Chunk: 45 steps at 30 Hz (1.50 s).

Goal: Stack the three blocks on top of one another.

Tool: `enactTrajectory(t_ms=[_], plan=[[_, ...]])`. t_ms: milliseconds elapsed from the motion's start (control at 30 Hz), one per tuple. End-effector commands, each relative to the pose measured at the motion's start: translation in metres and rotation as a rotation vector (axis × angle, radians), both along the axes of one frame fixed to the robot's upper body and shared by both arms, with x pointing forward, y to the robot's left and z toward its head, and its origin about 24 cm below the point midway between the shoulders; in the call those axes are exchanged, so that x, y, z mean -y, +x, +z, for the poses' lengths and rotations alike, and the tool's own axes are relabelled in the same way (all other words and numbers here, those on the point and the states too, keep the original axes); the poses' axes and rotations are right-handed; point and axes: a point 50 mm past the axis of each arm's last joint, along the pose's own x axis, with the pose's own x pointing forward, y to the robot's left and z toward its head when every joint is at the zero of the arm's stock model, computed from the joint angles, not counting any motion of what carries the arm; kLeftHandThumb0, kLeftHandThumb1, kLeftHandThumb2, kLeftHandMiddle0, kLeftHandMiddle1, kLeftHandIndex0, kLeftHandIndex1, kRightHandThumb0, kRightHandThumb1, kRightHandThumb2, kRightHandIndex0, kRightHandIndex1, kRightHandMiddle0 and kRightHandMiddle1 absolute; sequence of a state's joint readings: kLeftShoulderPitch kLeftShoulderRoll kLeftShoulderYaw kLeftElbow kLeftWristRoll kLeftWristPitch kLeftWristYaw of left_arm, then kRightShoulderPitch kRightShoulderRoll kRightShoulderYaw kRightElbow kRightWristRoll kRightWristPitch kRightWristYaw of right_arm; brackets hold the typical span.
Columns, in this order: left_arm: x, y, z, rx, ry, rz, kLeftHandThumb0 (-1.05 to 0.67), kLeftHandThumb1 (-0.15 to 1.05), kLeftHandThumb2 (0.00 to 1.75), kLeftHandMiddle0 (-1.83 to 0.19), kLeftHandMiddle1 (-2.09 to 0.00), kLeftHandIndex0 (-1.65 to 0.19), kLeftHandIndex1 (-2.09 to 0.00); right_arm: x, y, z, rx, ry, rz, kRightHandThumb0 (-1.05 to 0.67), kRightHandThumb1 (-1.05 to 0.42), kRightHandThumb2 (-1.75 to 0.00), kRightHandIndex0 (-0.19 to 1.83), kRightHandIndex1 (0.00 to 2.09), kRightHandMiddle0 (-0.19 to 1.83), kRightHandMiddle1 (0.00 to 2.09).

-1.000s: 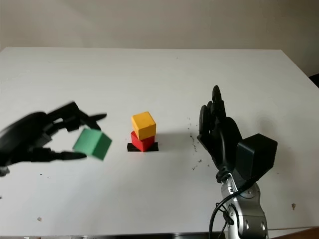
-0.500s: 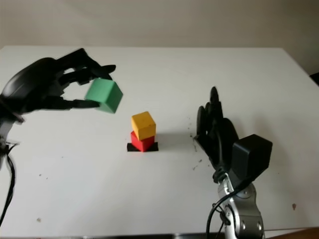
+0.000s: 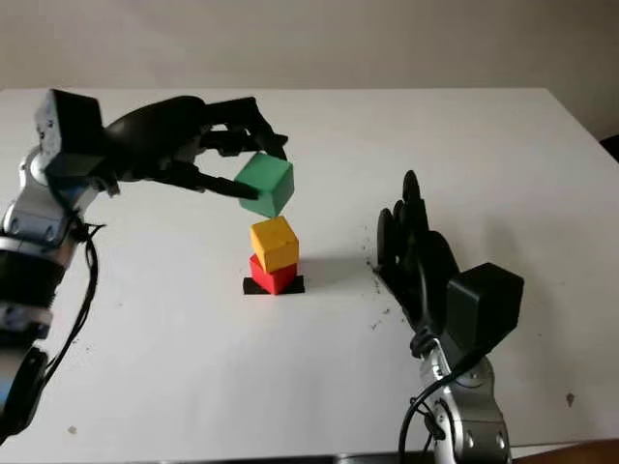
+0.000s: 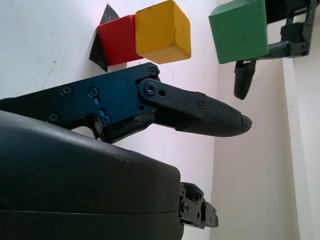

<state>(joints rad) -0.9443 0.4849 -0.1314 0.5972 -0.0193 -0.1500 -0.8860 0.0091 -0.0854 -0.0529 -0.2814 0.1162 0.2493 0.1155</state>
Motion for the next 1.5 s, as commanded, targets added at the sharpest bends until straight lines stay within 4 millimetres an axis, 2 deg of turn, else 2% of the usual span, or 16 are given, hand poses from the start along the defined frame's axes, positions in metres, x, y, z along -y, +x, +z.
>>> enactTrajectory(t_ms=[0,200,567,1467], plan=[[0.008,0.003,0.013,0.023,0.015,-0.033,-0.46,1.02,0.05,-0.24,-0.05,-0.38,-1.53,0.001,-0.001,0.003,0.019,-0.011,-0.003,-0.73,-1.05,-0.67,-0.19,0.00,-0.19,0.00],[0.011,0.010,0.012,-0.042,0.099,-0.092,-0.44,1.02,0.05,-0.27,-0.06,-0.39,-1.56,-0.001,-0.001,0.003,0.017,-0.005,-0.007,-0.74,-1.05,-0.66,-0.19,0.00,-0.19,0.00],[0.008,0.014,0.010,-0.096,0.139,-0.105,-0.49,1.01,0.05,-0.28,-0.05,-0.42,-1.55,0.000,-0.003,0.002,0.013,0.003,-0.008,-0.73,-1.05,-0.65,-0.19,0.00,-0.19,0.00],[0.017,0.014,-0.003,-0.137,0.093,-0.120,-0.47,1.01,0.05,-0.25,-0.05,-0.35,-1.65,0.002,-0.005,0.003,0.020,0.002,-0.010,-0.72,-1.05,-0.66,-0.19,0.00,-0.19,0.00]])
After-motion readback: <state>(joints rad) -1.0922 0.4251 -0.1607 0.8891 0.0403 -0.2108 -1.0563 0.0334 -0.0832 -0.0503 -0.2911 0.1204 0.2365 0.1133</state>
